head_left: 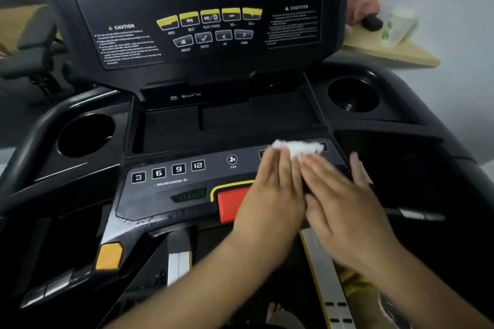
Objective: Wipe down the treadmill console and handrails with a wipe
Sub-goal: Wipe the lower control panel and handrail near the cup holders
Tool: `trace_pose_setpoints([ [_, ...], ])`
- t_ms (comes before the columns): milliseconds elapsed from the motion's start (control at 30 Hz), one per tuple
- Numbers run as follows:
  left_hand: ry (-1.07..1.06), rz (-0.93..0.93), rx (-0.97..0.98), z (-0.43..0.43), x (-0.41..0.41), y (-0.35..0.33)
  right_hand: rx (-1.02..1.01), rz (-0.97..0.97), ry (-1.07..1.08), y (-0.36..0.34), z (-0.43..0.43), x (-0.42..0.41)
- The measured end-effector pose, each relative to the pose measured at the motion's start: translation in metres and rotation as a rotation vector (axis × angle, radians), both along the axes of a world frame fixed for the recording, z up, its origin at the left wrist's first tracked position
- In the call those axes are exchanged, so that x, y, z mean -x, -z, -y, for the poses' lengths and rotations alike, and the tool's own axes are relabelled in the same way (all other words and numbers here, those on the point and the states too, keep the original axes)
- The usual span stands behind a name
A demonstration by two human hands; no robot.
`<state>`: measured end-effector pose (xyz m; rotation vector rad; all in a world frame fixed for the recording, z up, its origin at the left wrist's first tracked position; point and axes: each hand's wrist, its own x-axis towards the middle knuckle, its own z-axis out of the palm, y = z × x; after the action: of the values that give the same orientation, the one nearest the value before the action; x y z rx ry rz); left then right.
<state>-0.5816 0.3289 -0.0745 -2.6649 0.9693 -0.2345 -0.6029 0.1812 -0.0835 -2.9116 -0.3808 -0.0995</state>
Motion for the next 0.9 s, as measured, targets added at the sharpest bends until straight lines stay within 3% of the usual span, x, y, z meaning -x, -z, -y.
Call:
trace_pose_setpoints([
  [133,-0.032,-0.052,0.058,0.017,-0.028,-0.011,0.0,0.007,0.083,-0.008,0.005,-0.02],
  [300,0.104,-0.026,-0.014,0.016,0.029,0.017,-0.137,0.005,0.058,0.015,0.016,0.043],
  [433,0.099,0.001,-0.011,0.043,-0.005,0.003,-0.147,-0.009,0.129,0.005,0.03,0.009],
  [533,0.038,-0.007,-0.003,0.057,-0.035,-0.008,-0.344,-0.071,0.188,-0.005,0.037,-0.019],
  [733,0.204,-0.079,0.051,0.053,0.04,0.023,-0.358,0.053,0.205,0.011,0.051,0.051],
  [900,0.144,-0.053,0.021,0.078,0.023,0.01,-0.534,-0.111,0.271,0.006,0.065,0.026],
])
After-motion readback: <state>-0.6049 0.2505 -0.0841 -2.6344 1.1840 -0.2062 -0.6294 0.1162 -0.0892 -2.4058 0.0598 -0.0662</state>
